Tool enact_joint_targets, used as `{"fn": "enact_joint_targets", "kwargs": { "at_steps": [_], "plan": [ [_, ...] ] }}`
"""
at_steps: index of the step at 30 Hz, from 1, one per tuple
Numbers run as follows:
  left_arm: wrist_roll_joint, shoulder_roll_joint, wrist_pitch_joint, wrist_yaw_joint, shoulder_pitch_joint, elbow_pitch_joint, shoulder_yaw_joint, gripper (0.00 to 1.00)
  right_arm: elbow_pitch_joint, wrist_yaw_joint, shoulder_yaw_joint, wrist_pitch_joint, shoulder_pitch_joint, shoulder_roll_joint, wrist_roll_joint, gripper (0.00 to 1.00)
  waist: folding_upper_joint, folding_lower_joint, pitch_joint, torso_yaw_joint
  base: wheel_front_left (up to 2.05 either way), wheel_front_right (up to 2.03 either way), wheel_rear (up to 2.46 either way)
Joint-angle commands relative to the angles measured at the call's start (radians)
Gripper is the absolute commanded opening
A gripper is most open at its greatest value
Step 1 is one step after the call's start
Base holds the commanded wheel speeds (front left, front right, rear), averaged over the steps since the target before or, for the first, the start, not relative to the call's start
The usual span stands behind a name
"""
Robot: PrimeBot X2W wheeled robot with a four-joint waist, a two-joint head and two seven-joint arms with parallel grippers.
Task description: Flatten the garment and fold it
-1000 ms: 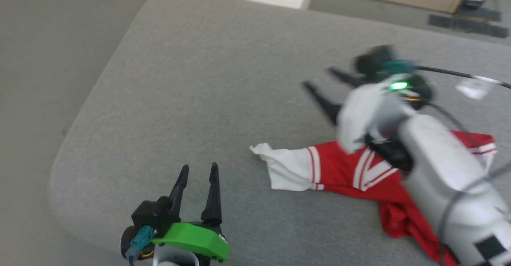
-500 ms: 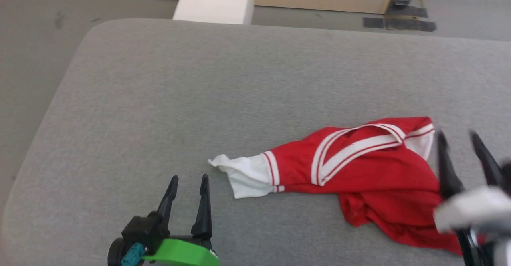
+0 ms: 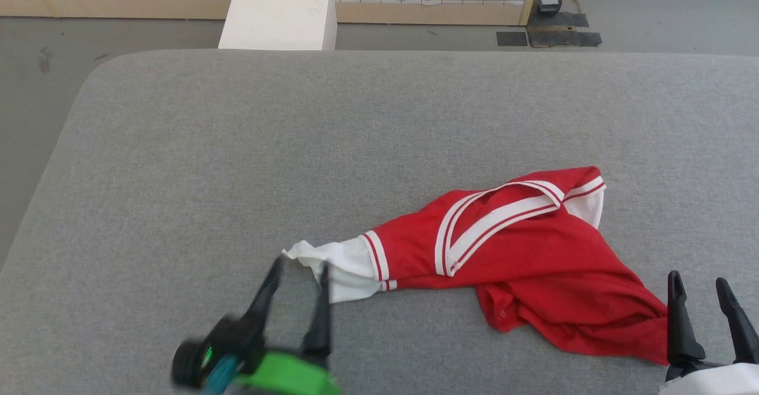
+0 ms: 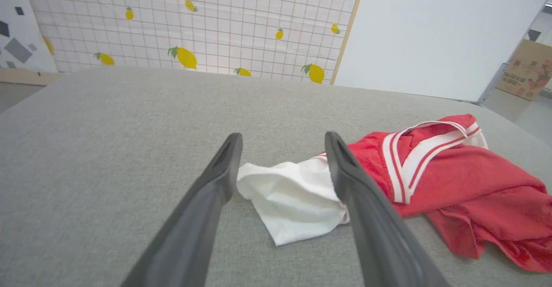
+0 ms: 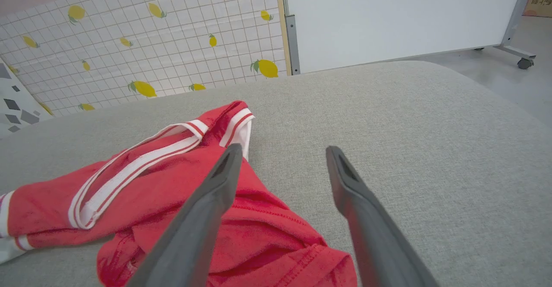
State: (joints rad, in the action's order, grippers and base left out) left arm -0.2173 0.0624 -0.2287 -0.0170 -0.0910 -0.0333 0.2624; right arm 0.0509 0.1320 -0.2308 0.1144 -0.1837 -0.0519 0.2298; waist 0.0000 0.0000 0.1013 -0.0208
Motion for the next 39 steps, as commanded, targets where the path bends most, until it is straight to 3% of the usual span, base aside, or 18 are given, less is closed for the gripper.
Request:
{"fn": "enact_joint_targets", "kwargs": {
  "at_steps": [1, 8, 15, 19, 31, 33, 34, 39],
  "plan": [
    [0.026, 0.01, 0.028, 0.017, 0.065, -0.008, 0.024, 1.0, 0.006, -0.001, 0.002, -0.001, 0.018, 0.001, 0.001, 1.0, 0.0, 0.0, 0.003, 0.001, 0.0, 0.0, 0.0],
    [0.089, 0.02, 0.243, 0.111, 0.304, 0.043, 0.183, 1.0, 0.006, -0.001, 0.019, -0.017, 0.034, 0.002, 0.004, 1.0, 0.0, 0.0, 0.039, 0.005, 0.0, 0.0, 0.0],
    [0.116, 0.087, 0.451, 0.144, 0.445, 0.154, 0.351, 1.0, 0.01, -0.001, 0.037, -0.023, 0.057, 0.002, 0.017, 1.0, 0.0, 0.0, 0.108, -0.002, 0.0, 0.0, 0.0],
    [0.119, 0.115, 0.46, 0.147, 0.5, 0.198, 0.425, 1.0, 0.005, -0.001, 0.037, -0.021, 0.073, 0.002, 0.021, 1.0, 0.0, 0.0, 0.144, -0.006, 0.0, 0.0, 0.0],
    [0.052, 0.071, 0.403, 0.147, 0.614, 0.447, 0.489, 1.0, -0.01, -0.001, 0.044, -0.014, 0.125, 0.002, 0.025, 1.0, 0.0, 0.0, 0.21, -0.025, 0.0, 0.0, 0.0],
    [0.04, 0.06, 0.387, 0.147, 0.625, 0.474, 0.487, 0.04, -0.012, -0.001, 0.041, -0.013, 0.128, 0.002, 0.025, 1.0, 0.0, 0.0, 0.214, -0.024, 0.0, 0.0, 0.0],
    [0.032, 0.055, 0.377, 0.147, 0.63, 0.487, 0.488, 0.0, -0.013, -0.001, 0.039, -0.013, 0.13, 0.002, 0.025, 1.0, 0.0, 0.0, 0.215, -0.023, 0.0, 0.0, 0.0],
    [-0.092, 0.025, 0.329, 0.148, 0.646, 0.487, 0.471, 0.0, -0.023, -0.001, 0.028, -0.02, 0.13, 0.002, 0.021, 1.0, 0.0, 0.0, 0.19, -0.005, 0.0, 0.0, 0.0]
  ]
}}
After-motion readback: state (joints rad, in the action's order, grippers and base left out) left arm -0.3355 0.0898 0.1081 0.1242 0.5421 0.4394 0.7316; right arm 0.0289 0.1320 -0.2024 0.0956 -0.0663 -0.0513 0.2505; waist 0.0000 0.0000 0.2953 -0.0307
